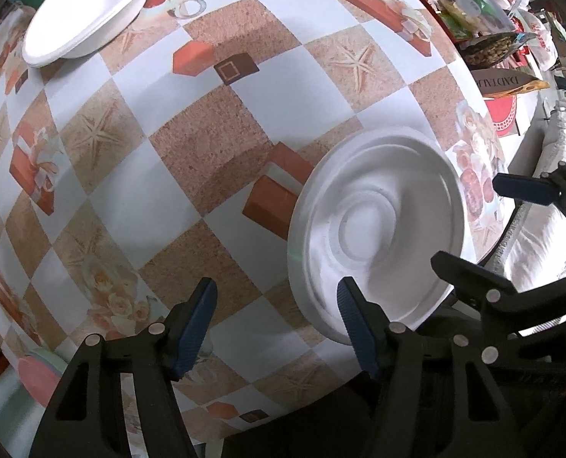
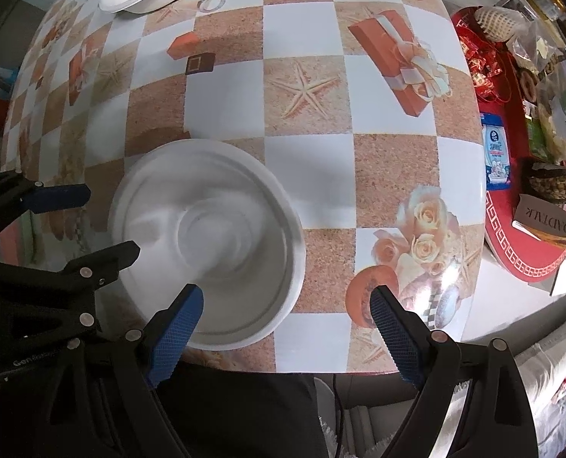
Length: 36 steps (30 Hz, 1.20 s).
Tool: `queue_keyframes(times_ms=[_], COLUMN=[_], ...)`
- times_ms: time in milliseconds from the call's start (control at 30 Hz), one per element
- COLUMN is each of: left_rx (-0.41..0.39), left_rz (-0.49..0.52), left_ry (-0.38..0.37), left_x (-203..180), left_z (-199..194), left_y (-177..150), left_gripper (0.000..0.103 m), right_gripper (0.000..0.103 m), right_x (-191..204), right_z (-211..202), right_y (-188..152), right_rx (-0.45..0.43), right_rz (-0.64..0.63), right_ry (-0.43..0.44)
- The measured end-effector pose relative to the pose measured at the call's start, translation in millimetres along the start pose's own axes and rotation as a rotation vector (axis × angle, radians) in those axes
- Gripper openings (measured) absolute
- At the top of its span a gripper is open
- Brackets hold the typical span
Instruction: Organize plates and bowls
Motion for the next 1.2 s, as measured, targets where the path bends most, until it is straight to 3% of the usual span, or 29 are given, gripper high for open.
queue_keyframes(times_ms=[200, 300, 400, 467, 567, 600, 667, 767, 1200], left_rx=[0.024, 0.042, 0.045, 0.054, 0.060, 0.062, 0.062, 0.037, -0.144], left_rz=[-0.013, -0.008, 0.000, 0.007, 0.015, 0.013, 0.001, -0.008, 0.046], left_ry=[-0.005, 0.007, -0.014, -0.035, -0.040, -0.045, -0.051, -0.070, -0.027], left_x=[0.4, 0.0, -3.1, -5.5, -9.4, -10.1, -8.7, -5.6, -11.4], left_z=[7.2, 13.5, 13.1, 12.9, 13.1, 12.8, 11.6, 3.1, -44.6], left_y=[0.3, -1.2, -1.3, -1.1, -1.5, -0.9, 0.2, 3.7, 18.3], left_gripper=[0.065, 0.060, 0.046, 0.028, 0.022, 0.021, 0.020, 0.019, 0.017], right_gripper=[0.090, 0.083, 0.081, 0.068, 0.053, 0.040, 0.038, 0.024, 0.023], right_x=[5.5, 9.0, 12.0, 15.7, 20.3, 22.4, 20.5, 12.5, -5.3], right_z=[1.9, 7.3, 11.5, 12.5, 16.7, 17.5, 17.8, 16.2, -19.7], right_y=[0.5, 1.5, 2.2, 3.8, 5.6, 6.1, 6.8, 8.8, 20.2], right_rx=[-0.002, 0.014, 0.021, 0.017, 0.026, 0.027, 0.027, 0.023, -0.087], right_rz=[-0.017, -0.036, -0.048, -0.055, -0.070, -0.075, -0.075, -0.055, -0.008], right_ry=[0.009, 0.004, 0.003, 0.021, 0.045, 0.053, 0.040, 0.033, 0.003])
Point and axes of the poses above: each gripper's, at about its wrist camera, not at the fingertips, and z roughly the way its jaws point, x to its left, y to its top, the point moved 9 cm from there along z, roughly the way its jaws point, and after that the axes turned 13 degrees about -z, right-handed, at the moved point
